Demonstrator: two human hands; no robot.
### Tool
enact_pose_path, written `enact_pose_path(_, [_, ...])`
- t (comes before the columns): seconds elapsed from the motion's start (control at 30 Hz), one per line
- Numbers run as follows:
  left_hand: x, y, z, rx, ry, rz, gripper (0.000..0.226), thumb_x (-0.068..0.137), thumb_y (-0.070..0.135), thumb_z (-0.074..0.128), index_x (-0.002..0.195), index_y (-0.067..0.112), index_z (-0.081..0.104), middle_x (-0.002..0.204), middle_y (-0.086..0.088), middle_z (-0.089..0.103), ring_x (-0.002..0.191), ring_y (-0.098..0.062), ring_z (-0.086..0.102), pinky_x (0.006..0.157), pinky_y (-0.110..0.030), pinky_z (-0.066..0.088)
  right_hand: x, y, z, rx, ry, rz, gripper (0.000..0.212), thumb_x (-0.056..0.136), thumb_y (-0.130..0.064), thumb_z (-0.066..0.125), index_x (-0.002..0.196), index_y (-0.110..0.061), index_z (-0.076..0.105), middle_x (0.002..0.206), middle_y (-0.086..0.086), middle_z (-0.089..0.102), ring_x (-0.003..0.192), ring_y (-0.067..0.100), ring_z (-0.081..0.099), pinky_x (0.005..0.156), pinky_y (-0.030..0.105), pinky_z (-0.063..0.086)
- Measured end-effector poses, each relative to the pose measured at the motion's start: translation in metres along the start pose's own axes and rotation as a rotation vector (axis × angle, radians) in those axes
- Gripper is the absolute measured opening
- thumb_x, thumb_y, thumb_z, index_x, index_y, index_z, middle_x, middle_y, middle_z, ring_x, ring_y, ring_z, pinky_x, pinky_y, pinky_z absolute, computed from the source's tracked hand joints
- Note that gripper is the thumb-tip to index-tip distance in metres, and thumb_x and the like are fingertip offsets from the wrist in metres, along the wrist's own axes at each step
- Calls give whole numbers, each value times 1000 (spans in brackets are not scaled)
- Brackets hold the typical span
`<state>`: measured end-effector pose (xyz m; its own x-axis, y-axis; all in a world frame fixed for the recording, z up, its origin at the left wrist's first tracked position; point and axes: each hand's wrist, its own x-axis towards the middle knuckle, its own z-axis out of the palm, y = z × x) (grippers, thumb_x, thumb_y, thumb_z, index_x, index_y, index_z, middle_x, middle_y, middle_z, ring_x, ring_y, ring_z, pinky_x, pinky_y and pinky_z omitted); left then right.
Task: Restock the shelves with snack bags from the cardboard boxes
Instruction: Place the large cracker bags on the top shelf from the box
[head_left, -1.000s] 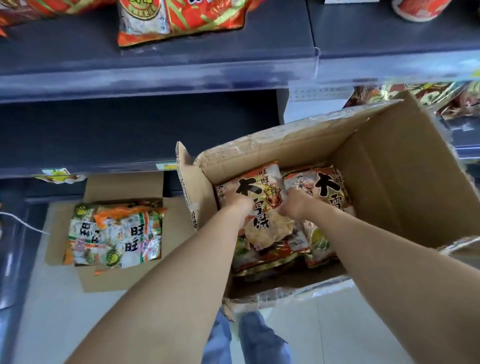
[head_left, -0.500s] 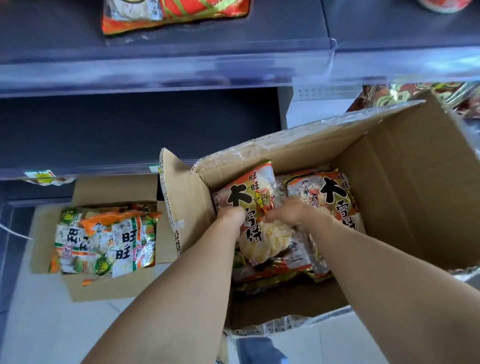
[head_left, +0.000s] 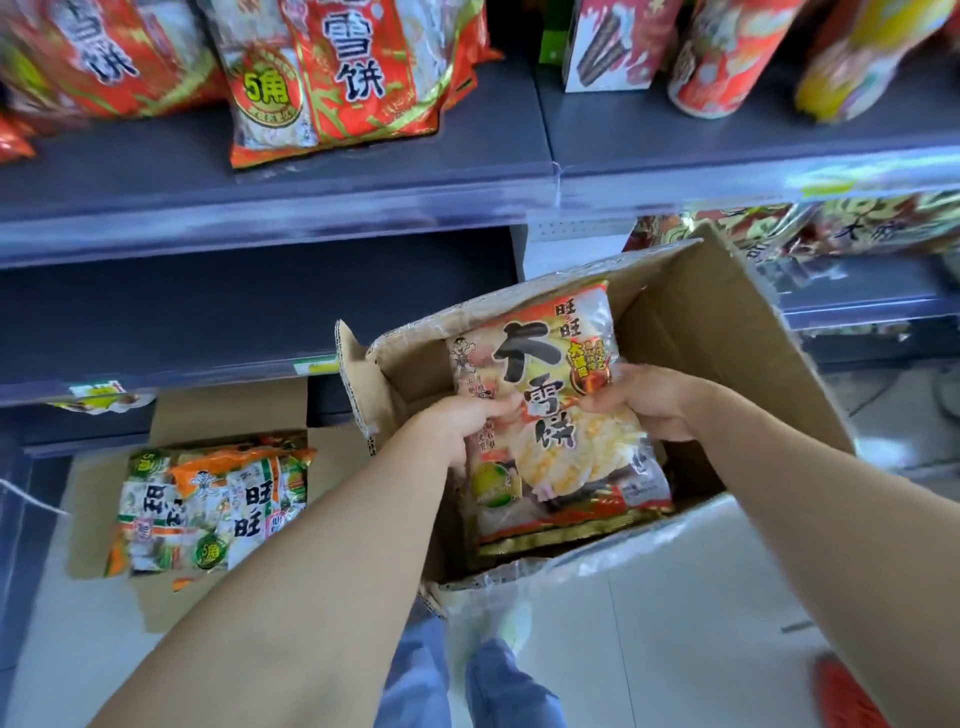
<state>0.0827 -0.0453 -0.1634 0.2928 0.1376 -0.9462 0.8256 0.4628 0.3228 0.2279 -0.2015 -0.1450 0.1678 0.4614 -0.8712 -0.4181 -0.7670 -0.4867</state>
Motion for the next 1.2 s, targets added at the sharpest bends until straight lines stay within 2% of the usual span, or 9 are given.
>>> enact_pose_path(0.03, [-21, 4, 4, 44, -8, 23, 81, 65, 40, 84, 125, 5, 42, 124, -13, 59, 121, -28, 48, 109, -56, 27, -9, 0, -1, -59, 21, 0, 34, 83, -8, 68, 115, -14, 62, 118, 7, 68, 116, 26, 60, 108, 47, 39])
enact_pose_path(0.1, [-39, 5, 8, 98, 17, 42, 73, 82, 29, 72, 140, 5, 35, 142, -15, 45, 133, -32, 38, 108, -55, 27, -26, 0, -2, -183, 99, 9, 45, 76, -13, 77, 117, -15, 59, 119, 4, 67, 120, 25, 55, 110, 48, 34])
enact_pose_path(0.17, [-53, 5, 12, 142, 39, 95, 83, 81, 23, 74, 146, 4, 28, 153, -15, 31, 142, -34, 25, 109, -59, 25, -43, -1, -4, -260, 185, 7, 49, 72, -13, 81, 117, -13, 59, 120, 7, 66, 122, 27, 53, 107, 44, 36])
enact_pose_path(0.27, [-74, 10, 16, 209, 52, 189, 82, 80, 18, 76, 146, 3, 29, 153, -14, 31, 142, -32, 26, 109, -56, 31, -70, -5, -4, -270, 254, -23, 37, 76, -8, 77, 109, -10, 61, 124, 13, 63, 124, 29, 51, 105, 41, 37])
enact_pose_path(0.4, [-111, 28, 15, 237, 38, 297, 70, 82, 18, 74, 141, 8, 39, 148, -11, 41, 137, -31, 36, 105, -54, 34, -97, -16, -5, -245, 283, -119, 20, 77, -7, 76, 88, -18, 63, 100, 6, 67, 95, 21, 55, 84, 33, 40])
enact_pose_path(0.57, [-146, 42, 3, 205, 108, 403, 67, 74, 15, 80, 133, 11, 48, 135, -10, 55, 126, -32, 49, 101, -58, 37, -121, -40, 8, -254, 334, -216, 22, 77, -8, 77, 90, -19, 64, 103, 5, 67, 97, 22, 55, 86, 35, 41])
enact_pose_path(0.77, [-177, 45, -33, 197, 164, 470, 72, 72, 14, 81, 134, 12, 46, 138, -10, 52, 131, -34, 44, 102, -62, 35, -139, -71, 44, -300, 330, -299, 18, 79, -10, 75, 86, -20, 62, 93, -2, 66, 96, 20, 54, 87, 34, 40])
enact_pose_path(1.03, [-224, 24, -108, 182, 140, 528, 52, 80, 14, 75, 128, 10, 54, 133, -11, 57, 125, -30, 49, 100, -52, 39, -172, -125, 123, -510, 437, -434, 36, 78, -16, 77, 106, -15, 55, 113, 7, 61, 107, 26, 54, 87, 34, 41])
enact_pose_path(1.2, [-264, 29, -161, 135, 149, 662, 51, 81, 12, 74, 128, 10, 53, 130, -10, 59, 122, -29, 51, 97, -49, 40, -208, -160, 180, -598, 495, -527, 39, 78, -22, 78, 110, -17, 57, 112, 4, 64, 107, 25, 57, 90, 35, 43])
